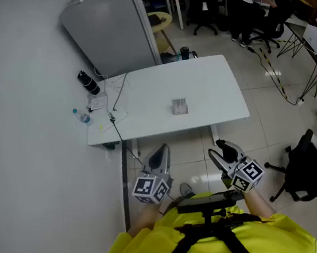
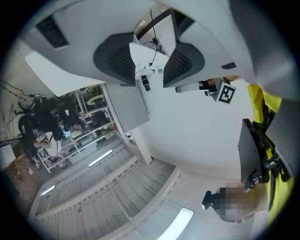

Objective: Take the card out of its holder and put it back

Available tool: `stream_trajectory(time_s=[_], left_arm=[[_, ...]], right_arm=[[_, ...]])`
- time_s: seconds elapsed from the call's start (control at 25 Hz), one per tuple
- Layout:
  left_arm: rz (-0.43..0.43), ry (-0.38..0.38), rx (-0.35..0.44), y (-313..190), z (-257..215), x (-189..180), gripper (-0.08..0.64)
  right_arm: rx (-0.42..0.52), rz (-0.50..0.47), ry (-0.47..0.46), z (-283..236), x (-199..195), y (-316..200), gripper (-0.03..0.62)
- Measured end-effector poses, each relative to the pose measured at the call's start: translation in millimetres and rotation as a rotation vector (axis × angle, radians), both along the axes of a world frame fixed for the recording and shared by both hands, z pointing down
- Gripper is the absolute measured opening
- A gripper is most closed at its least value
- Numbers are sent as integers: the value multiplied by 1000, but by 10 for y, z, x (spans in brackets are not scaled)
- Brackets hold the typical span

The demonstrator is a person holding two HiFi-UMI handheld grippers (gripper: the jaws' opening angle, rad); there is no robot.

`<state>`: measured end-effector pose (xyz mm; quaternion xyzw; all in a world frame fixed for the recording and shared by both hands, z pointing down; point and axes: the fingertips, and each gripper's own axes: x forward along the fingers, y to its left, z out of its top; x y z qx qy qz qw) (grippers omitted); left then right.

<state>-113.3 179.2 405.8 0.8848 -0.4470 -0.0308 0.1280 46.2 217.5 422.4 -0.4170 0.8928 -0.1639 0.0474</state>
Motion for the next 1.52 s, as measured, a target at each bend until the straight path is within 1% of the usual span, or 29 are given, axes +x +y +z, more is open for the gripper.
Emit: stream_trajectory(time_s=[0.12, 0.2, 0.24, 0.28, 0.36, 0.48, 0.56, 0.68, 0.76, 0.84, 0.92, 1.08, 1.12, 1.16, 1.2, 1.24, 1.28, 1.32, 1.36, 1.44, 1.52], left_arm=[[-3, -32, 21, -315, 38, -135, 0], [-10, -53, 22, -484, 97, -215, 0], [-14, -58, 22, -550, 128, -253, 0], [-19, -61, 21, -608, 160, -289, 0], [-29, -70, 10, -711, 255, -347, 0], [-43, -80, -36, -875, 471, -368, 0], [-37, -88, -52, -1026, 581, -333, 0], [-34, -109, -50, -1341, 678, -298, 0], [-56, -124, -54, -1592, 739, -304, 0], [-82, -148, -71, -1833, 849, -327, 0], [-93, -161, -97, -2040, 971, -328, 0], [-88, -150, -151, -2431, 1188, -191, 0], [-91, -143, -161, -2539, 1238, -150, 0], [-92, -134, -168, -2648, 1279, -108, 0], [-92, -126, -171, -2750, 1309, -68, 0], [-90, -120, -172, -2838, 1331, -35, 0], [-88, -119, -173, -2909, 1358, -14, 0], [-87, -122, -174, -2969, 1397, -4, 0], [-88, -128, -175, -3029, 1449, -3, 0], [-94, -141, -184, -3154, 1579, -11, 0], [-98, -148, -203, -3254, 1696, -19, 0]], right_arm=[[54, 16, 21, 7, -117, -348, 195], [70, 52, 20, 15, -128, -586, 197], [76, 76, 16, 20, -115, -699, 97], [79, 92, 15, 35, -109, -806, 12], [67, 93, 34, 134, -132, -999, 14], [17, 74, 103, 420, -134, -1261, 7], [-2, 67, 150, 616, -85, -1475, 6], [-21, 48, 195, 918, -22, -1853, 5], [-45, 14, 242, 1155, -15, -2109, 5], [-74, -17, 270, 1366, -16, -2374, 5], [-91, -21, 290, 1559, 10, -2657, 5], [-100, -46, 343, 1987, 106, -3198, 8], [-102, -48, 368, 2106, 143, -3335, 19], [-107, -51, 385, 2218, 176, -3468, 50], [-120, -62, 388, 2314, 193, -3584, 51], [-139, -84, 379, 2395, 185, -3673, 65], [-161, -113, 370, 2467, 156, -3729, 149], [-179, -146, 367, 2532, 112, -3761, 180], [-186, -181, 370, 2590, 63, -3786, 181], [-172, -254, 386, 2687, -39, -3860, 181], [-162, -345, 408, 2798, -143, -3920, 163]])
